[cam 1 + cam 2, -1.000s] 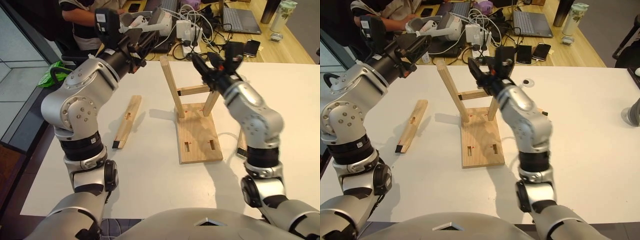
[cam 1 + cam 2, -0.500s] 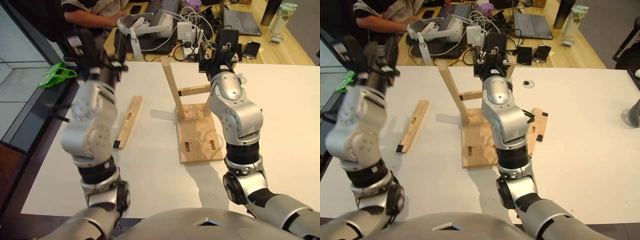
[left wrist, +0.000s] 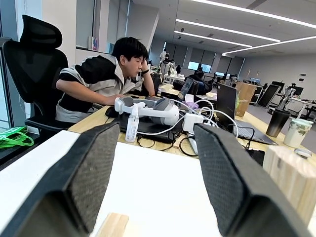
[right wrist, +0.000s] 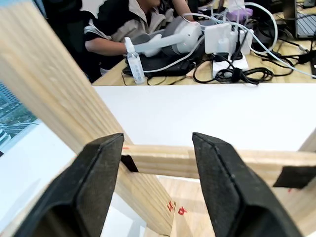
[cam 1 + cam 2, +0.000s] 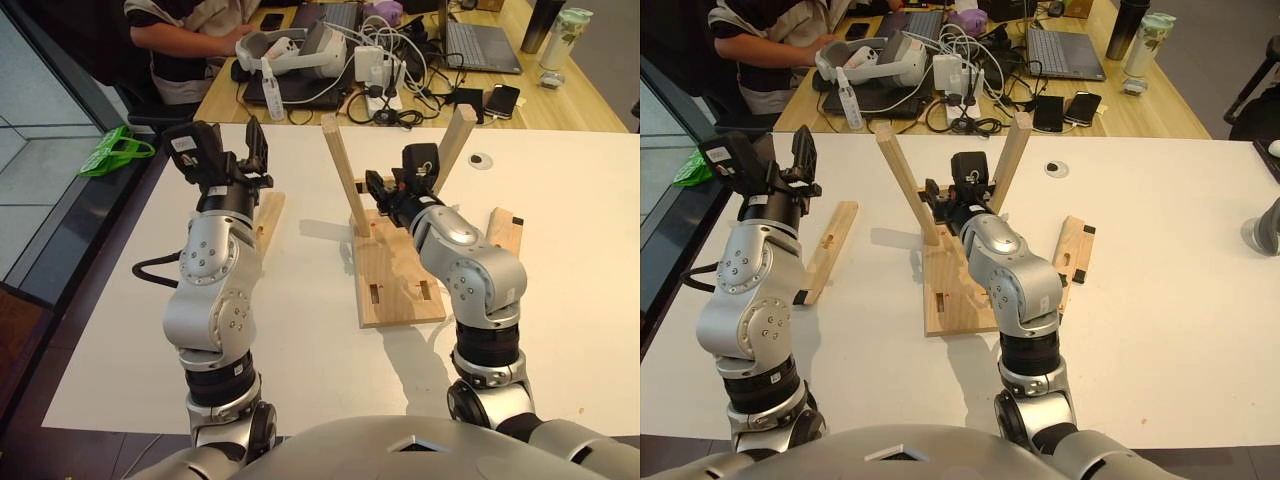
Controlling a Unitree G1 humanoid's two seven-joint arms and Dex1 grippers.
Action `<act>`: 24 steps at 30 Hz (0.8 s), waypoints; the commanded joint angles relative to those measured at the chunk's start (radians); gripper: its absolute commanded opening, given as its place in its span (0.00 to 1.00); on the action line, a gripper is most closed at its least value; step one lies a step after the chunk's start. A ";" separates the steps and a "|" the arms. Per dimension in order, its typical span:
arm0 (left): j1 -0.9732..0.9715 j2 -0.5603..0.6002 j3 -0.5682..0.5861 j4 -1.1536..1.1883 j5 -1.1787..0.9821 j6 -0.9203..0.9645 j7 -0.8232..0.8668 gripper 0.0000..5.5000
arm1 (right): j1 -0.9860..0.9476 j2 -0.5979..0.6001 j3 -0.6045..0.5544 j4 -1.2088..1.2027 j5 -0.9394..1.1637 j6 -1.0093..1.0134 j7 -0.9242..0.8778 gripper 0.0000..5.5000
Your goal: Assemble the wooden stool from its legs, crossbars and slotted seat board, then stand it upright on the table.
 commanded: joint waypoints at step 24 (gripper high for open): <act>-0.231 -0.009 0.164 0.121 0.050 0.365 0.110 0.51 | -0.206 -0.280 -0.507 0.503 0.093 -0.325 0.006 0.47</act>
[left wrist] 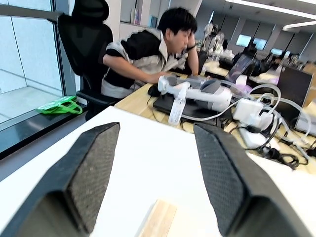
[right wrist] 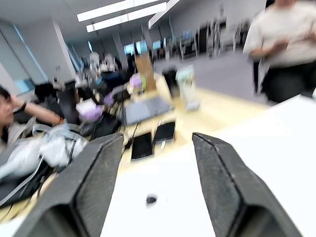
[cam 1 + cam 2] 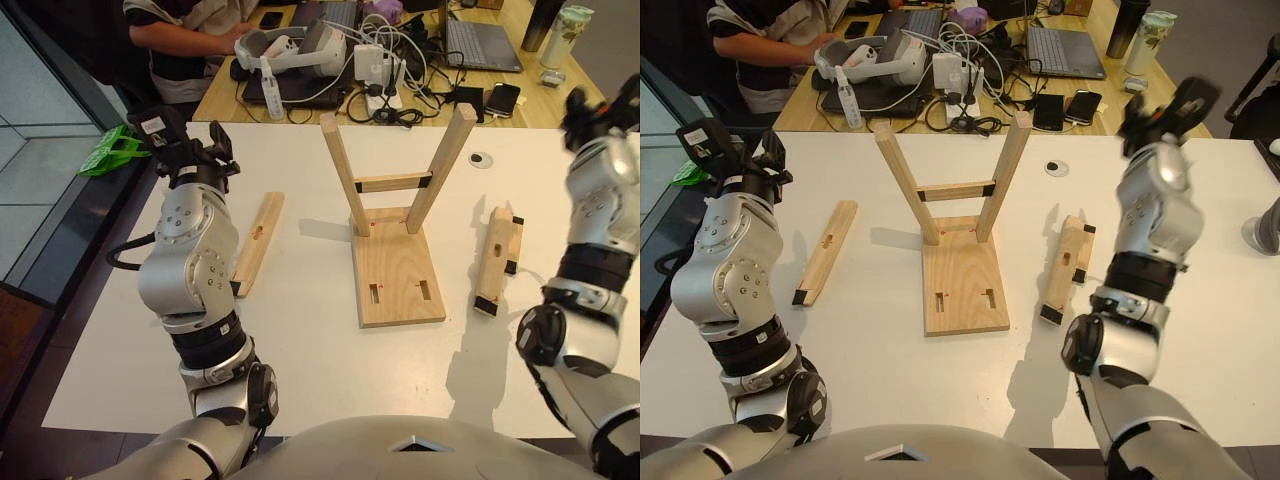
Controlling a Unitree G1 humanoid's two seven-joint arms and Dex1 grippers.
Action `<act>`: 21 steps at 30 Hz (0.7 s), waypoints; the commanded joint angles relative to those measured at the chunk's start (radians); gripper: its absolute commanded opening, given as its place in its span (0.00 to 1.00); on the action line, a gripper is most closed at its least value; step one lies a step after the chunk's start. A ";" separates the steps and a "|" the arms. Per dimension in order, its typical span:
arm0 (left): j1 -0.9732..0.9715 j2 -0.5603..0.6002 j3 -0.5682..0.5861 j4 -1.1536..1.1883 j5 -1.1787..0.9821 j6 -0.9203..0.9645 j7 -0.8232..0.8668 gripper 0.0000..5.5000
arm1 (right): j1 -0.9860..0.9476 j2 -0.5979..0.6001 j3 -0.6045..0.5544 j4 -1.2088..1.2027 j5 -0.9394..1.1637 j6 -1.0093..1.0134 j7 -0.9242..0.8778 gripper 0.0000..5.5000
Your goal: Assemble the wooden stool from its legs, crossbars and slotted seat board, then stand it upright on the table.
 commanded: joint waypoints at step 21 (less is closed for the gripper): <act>-0.201 -0.105 -0.065 0.075 -0.079 0.332 -0.120 0.51 | 0.259 0.160 0.293 -0.433 0.080 0.329 0.079 0.47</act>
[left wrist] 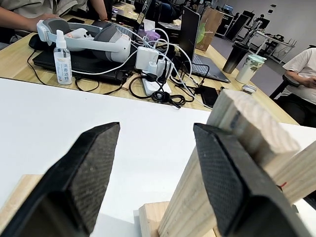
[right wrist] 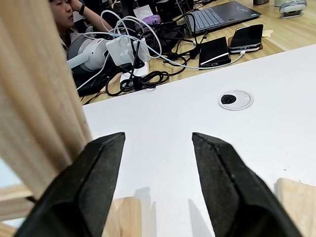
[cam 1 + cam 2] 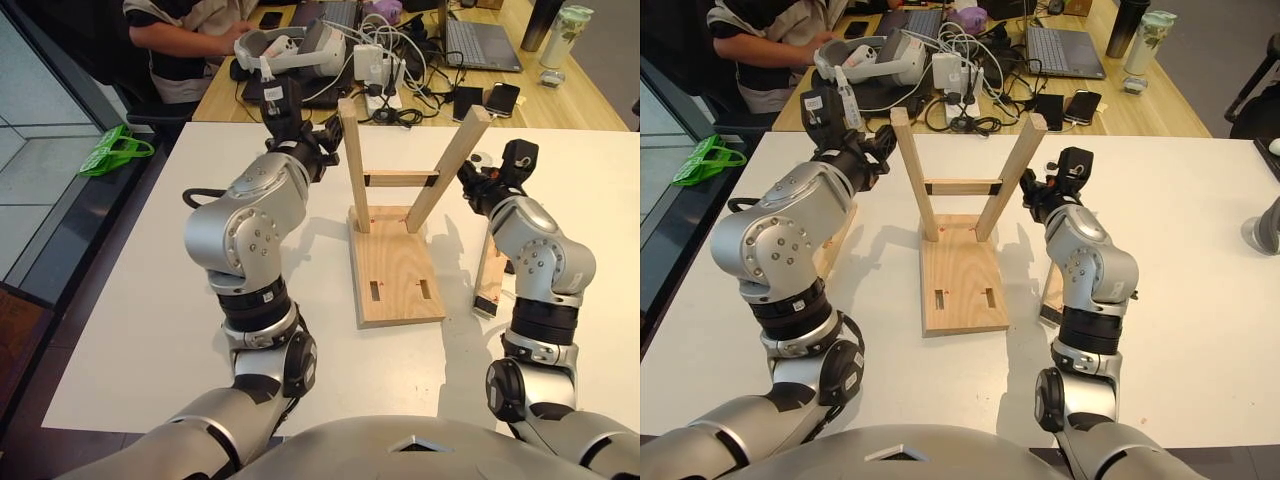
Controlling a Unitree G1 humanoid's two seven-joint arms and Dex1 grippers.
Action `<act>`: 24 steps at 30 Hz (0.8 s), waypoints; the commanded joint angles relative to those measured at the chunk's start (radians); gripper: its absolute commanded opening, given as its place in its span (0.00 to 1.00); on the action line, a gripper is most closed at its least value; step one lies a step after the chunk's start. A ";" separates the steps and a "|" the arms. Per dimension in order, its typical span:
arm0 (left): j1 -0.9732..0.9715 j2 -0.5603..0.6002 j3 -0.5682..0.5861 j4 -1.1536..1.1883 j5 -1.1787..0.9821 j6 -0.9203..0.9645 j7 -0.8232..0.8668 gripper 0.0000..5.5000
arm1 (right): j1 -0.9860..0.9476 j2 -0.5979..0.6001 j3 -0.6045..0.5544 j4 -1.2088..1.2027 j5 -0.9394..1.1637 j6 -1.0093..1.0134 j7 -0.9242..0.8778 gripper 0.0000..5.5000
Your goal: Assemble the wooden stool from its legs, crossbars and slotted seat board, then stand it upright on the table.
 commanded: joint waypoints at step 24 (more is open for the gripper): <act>0.033 0.290 0.098 0.145 0.079 -0.147 -0.103 0.51 | 0.367 -0.594 0.334 -0.142 0.074 0.126 0.700 0.47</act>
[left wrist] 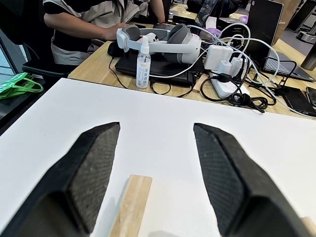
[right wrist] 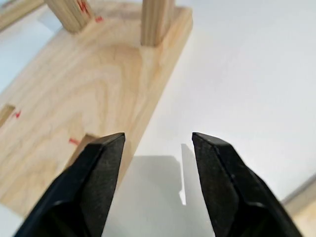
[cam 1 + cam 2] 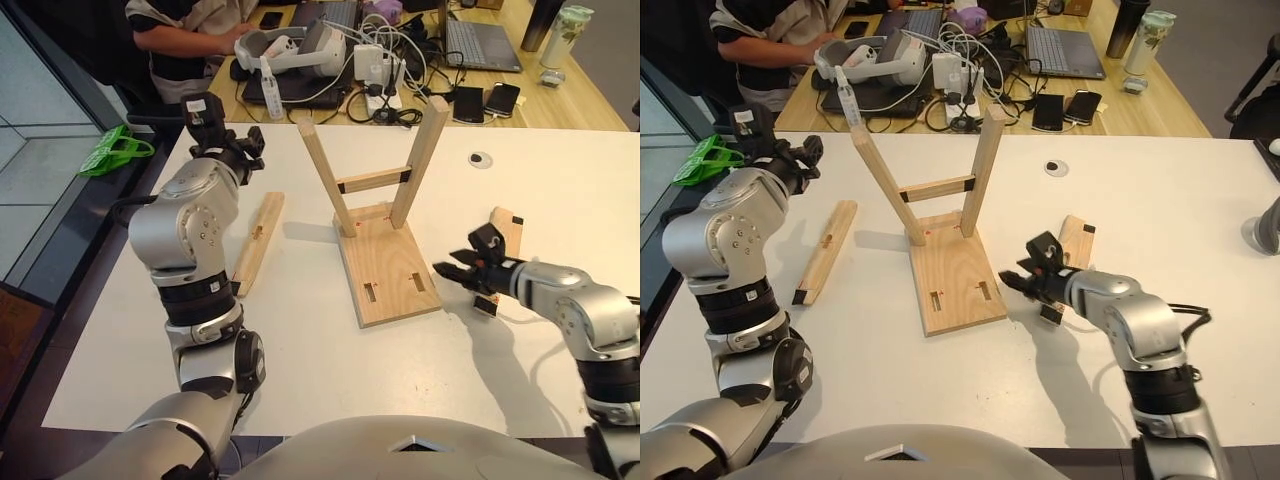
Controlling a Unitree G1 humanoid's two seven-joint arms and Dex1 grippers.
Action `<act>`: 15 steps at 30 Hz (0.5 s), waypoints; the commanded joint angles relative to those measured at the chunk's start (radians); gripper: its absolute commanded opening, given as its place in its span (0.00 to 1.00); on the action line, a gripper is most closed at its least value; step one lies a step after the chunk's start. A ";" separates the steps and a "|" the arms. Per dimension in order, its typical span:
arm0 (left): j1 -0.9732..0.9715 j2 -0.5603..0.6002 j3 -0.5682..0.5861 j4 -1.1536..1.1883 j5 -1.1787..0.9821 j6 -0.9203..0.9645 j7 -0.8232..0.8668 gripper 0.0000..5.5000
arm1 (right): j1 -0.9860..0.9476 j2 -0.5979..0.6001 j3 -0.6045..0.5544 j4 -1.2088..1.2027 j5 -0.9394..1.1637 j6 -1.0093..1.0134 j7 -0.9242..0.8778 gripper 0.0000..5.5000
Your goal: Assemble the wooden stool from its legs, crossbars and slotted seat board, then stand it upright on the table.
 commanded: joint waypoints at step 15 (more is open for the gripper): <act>0.004 0.047 0.007 -0.038 0.011 0.026 -0.020 0.51 | 0.069 0.044 0.105 -0.083 0.035 -0.034 0.078 0.47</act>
